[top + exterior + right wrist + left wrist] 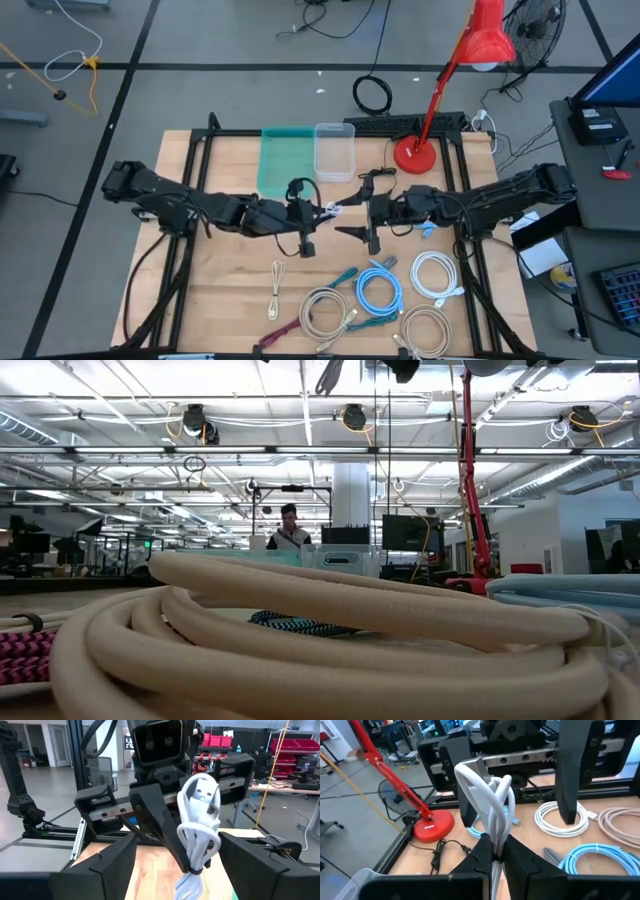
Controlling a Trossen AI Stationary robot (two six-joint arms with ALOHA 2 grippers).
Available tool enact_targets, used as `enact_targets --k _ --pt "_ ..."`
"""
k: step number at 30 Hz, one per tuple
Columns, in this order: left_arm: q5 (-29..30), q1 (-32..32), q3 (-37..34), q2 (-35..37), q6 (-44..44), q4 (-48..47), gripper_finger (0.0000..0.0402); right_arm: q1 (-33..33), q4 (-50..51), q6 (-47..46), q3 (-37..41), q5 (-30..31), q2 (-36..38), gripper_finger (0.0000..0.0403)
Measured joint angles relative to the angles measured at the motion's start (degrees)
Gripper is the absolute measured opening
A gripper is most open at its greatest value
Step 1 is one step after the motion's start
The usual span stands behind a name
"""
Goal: Pick and place items into bin
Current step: Put the white charger cable into the transparent bin
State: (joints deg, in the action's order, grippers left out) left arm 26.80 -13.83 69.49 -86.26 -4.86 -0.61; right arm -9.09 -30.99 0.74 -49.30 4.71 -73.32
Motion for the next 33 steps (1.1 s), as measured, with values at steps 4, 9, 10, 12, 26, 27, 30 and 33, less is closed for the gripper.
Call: enact_targets --k 4,9,10,12,26,27,30,33 --pt "-0.95 0.03 0.00 0.00 -0.59 0.85 0.0022 0.40 0.00 0.14 0.00 -0.02 0.00 0.0249" --pt "-2.92 -0.01 0.00 0.00 -0.39 0.84 0.0022 0.43 -0.06 0.14 0.00 0.00 0.00 0.0214" --pt "-3.47 -0.01 0.00 0.00 -0.39 0.85 0.0022 0.43 -0.08 0.16 0.00 0.00 0.00 0.0205" --pt "-4.50 -0.03 0.00 0.00 -0.35 0.79 0.0022 0.43 -0.34 0.16 0.00 -0.02 0.00 0.0185" --pt "-4.27 -0.64 0.00 0.00 0.89 0.62 0.0080 0.40 0.41 0.88 -0.04 -0.24 0.04 0.0023" --pt "-4.20 -0.83 0.01 0.00 1.43 -0.04 0.0088 0.40 0.68 0.95 -0.04 -0.24 0.02 0.0014" --pt "-2.95 -1.09 0.07 0.09 4.33 -3.86 0.0106 0.39 1.15 0.51 -0.04 0.87 -0.04 0.0013" --pt "0.67 -1.27 0.04 0.99 7.52 -10.51 0.0109 0.40 1.32 -0.08 -0.04 7.62 0.00 0.0017"
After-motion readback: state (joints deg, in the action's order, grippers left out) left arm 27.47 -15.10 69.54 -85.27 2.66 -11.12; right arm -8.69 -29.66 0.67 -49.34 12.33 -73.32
